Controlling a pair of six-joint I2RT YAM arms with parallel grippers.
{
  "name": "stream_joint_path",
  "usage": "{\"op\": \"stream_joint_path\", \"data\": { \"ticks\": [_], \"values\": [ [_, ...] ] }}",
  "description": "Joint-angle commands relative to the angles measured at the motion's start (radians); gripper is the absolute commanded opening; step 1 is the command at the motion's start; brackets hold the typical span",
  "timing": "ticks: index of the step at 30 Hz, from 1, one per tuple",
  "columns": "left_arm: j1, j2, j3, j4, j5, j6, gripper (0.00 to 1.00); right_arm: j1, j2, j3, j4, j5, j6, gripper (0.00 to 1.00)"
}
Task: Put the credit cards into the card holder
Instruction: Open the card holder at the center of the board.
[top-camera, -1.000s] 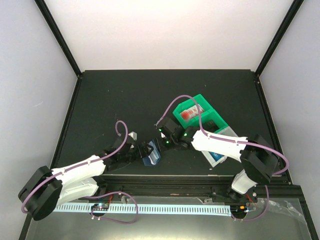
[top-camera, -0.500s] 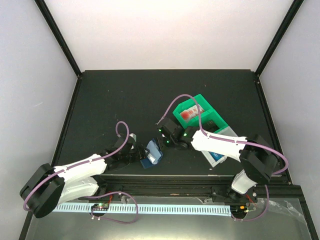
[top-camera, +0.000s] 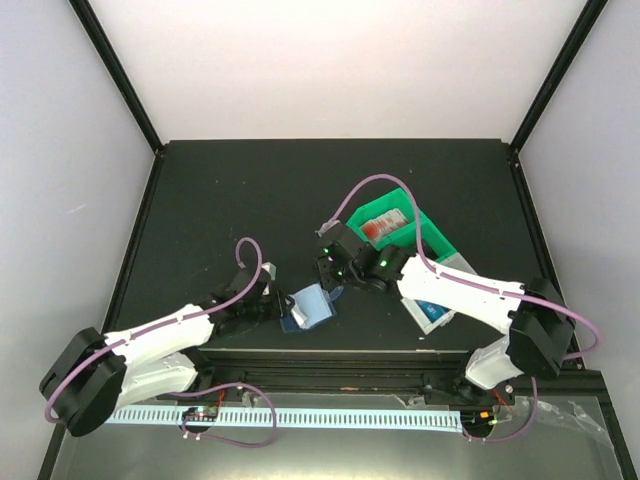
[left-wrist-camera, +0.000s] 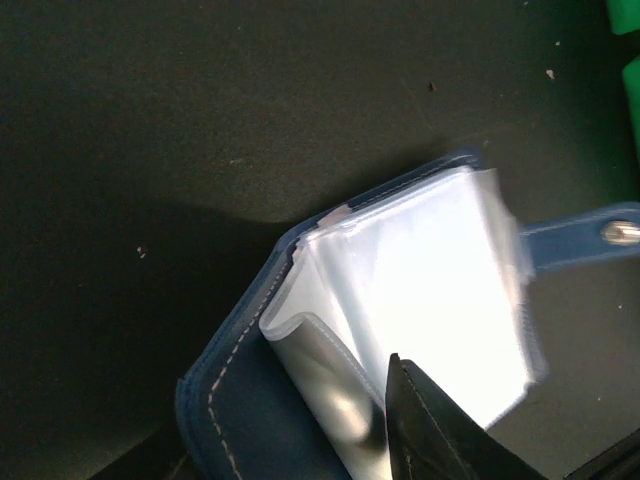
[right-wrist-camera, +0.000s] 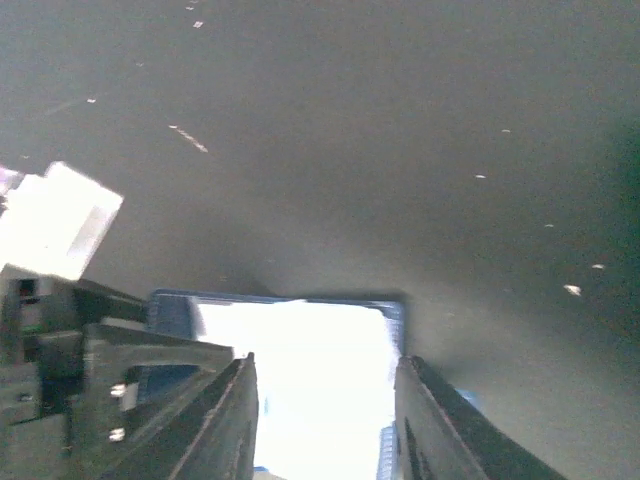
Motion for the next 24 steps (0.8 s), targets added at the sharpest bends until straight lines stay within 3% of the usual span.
{"op": "stream_joint_path", "data": {
  "ticks": [1,13,24],
  "values": [
    [0.006,-0.016,0.031,0.026,0.025,0.061,0.35,0.040,0.022,0.015,0.061,-0.104,-0.078,0.37],
    [0.007,-0.014,-0.001,0.064,0.045,0.070,0.36,0.065,0.247,-0.020,0.196,-0.306,-0.027,0.22],
    [0.008,-0.136,-0.053,-0.026,-0.092,-0.044,0.50,0.064,0.324,-0.061,0.283,-0.424,-0.033,0.24]
  ]
}}
